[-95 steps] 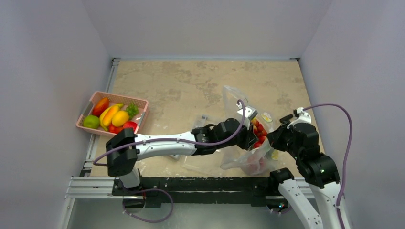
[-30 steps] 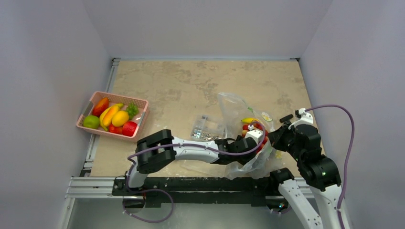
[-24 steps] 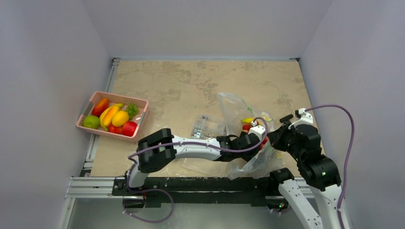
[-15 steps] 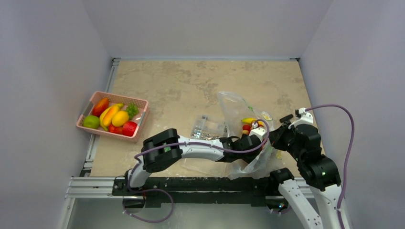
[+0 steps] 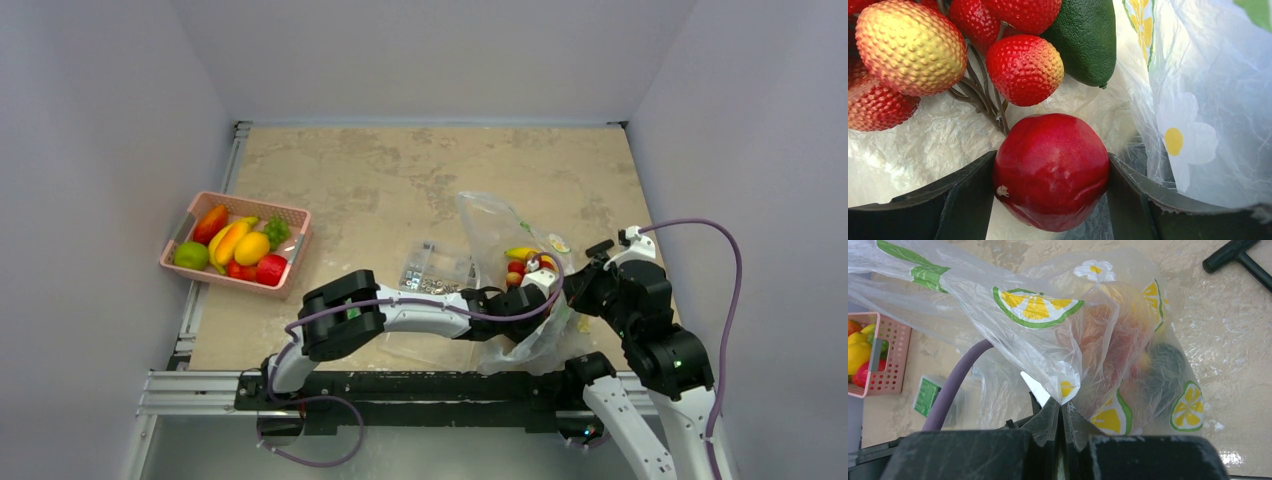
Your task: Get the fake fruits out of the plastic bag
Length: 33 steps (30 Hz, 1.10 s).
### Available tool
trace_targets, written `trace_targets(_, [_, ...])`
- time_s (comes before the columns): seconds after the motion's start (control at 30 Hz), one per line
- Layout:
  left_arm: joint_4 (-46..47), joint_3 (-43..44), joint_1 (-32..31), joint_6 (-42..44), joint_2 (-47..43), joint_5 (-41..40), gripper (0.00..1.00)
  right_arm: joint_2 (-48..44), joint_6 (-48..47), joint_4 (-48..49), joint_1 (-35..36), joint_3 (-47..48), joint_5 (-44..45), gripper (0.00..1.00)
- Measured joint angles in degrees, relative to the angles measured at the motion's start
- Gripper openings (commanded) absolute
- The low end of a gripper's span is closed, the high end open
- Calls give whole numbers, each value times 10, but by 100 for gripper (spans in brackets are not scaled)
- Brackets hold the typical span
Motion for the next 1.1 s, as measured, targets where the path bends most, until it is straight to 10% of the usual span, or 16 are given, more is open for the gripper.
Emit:
trace_targets(0.5, [1,-37,12,35,-111,1,0,-1,0,3,0,-6,0,0])
trace_targets(1.1, [-15,-212,21,187,-430,-90,0,-16,14,2,0,-6,36,0])
